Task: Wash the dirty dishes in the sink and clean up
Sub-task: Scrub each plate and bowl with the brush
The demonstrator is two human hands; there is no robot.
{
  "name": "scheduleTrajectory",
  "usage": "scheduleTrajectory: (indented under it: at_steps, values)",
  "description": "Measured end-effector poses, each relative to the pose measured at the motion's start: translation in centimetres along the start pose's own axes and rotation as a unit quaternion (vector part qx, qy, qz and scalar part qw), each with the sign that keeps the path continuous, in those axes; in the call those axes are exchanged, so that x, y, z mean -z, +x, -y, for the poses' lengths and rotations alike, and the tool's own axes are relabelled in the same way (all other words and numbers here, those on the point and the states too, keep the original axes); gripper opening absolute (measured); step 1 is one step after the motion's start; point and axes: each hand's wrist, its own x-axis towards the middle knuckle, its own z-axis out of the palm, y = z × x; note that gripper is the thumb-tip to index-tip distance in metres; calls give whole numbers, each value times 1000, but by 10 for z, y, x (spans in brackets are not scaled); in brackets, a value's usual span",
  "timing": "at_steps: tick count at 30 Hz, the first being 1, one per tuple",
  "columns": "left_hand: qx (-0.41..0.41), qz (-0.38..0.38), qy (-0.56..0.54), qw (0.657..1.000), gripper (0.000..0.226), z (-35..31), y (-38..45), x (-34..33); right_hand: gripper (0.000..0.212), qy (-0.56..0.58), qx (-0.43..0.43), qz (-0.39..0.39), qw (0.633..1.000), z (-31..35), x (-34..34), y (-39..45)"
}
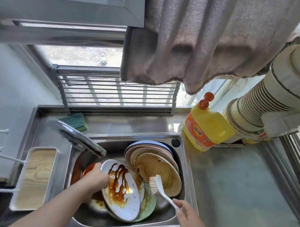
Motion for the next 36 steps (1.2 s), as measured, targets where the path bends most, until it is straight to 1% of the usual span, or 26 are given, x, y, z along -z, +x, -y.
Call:
scheduleTrajectory:
  at_steps: [2, 3, 6, 8, 9, 10, 12, 14, 15, 17, 20, 22, 23, 24, 26, 27, 28, 30, 32, 35, 36]
  values:
    - [4, 53, -64, 997, 60, 5, -23, 14, 21, -5, 12, 21, 1000, 8, -3, 0]
    - [-3, 62, -81, 995, 55, 9, -32, 20, 21, -16, 18, 38, 999, 11, -6, 1]
    - [-21, 63, -172, 983, 43, 23, -52, 33, 24, -51, 42, 110, 992, 30, -22, -8]
    - [-20, 60, -271, 960, 28, 32, -61, 29, 23, -65, 68, 153, 984, 49, -42, -23]
    - [-15, 40, -304, 952, 21, 37, -64, 24, 22, -68, 81, 169, 980, 60, -54, -32]
    - [-10, 15, -319, 948, 21, 43, -63, 17, 20, -71, 92, 178, 977, 71, -66, -38]
    - [-12, -27, -333, 943, 29, 58, -62, 2, 22, -87, 122, 160, 976, 91, -90, -38]
    - [-20, -53, -367, 928, 31, 68, -62, -10, 30, -110, 137, 114, 978, 100, -107, -19]
    - [-27, -69, -387, 919, 31, 69, -62, -13, 31, -120, 131, 96, 979, 99, -111, -7]
    - [-31, -102, -428, 898, 29, 69, -63, -12, 27, -142, 103, 80, 981, 82, -113, 8]
    - [-27, -128, -451, 883, 29, 68, -57, -3, 18, -148, 62, 98, 982, 50, -117, -14]
    - [-8, -142, -457, 878, 29, 70, -51, -3, 12, -123, 76, 145, 979, 58, -127, -42]
    - [-1, -143, -459, 877, 29, 71, -50, -6, 12, -116, 91, 163, 975, 70, -132, -49]
    - [-3, -137, -466, 874, 28, 70, -49, -12, 14, -113, 107, 163, 974, 81, -136, -47]
    - [-14, -123, -484, 866, 29, 65, -56, -23, 24, -134, 130, 119, 975, 90, -135, -23]
    - [-22, -120, -493, 861, 30, 63, -59, -26, 26, -150, 121, 85, 978, 88, -127, -9]
    - [-26, -118, -507, 854, 31, 60, -60, -26, 25, -165, 108, 57, 979, 81, -117, 3]
    - [-23, -120, -518, 846, 29, 54, -61, -20, 20, -182, 92, 43, 978, 61, -100, 3]
    - [-22, -127, -512, 849, 30, 52, -57, -14, 22, -180, 81, 61, 978, 51, -100, -26]
    - [-20, -121, -505, 854, 35, 52, -53, -15, 25, -167, 116, 113, 973, 64, -115, -52]
    - [-23, -112, -503, 857, 34, 52, -54, -18, 24, -163, 134, 115, 971, 72, -116, -48]
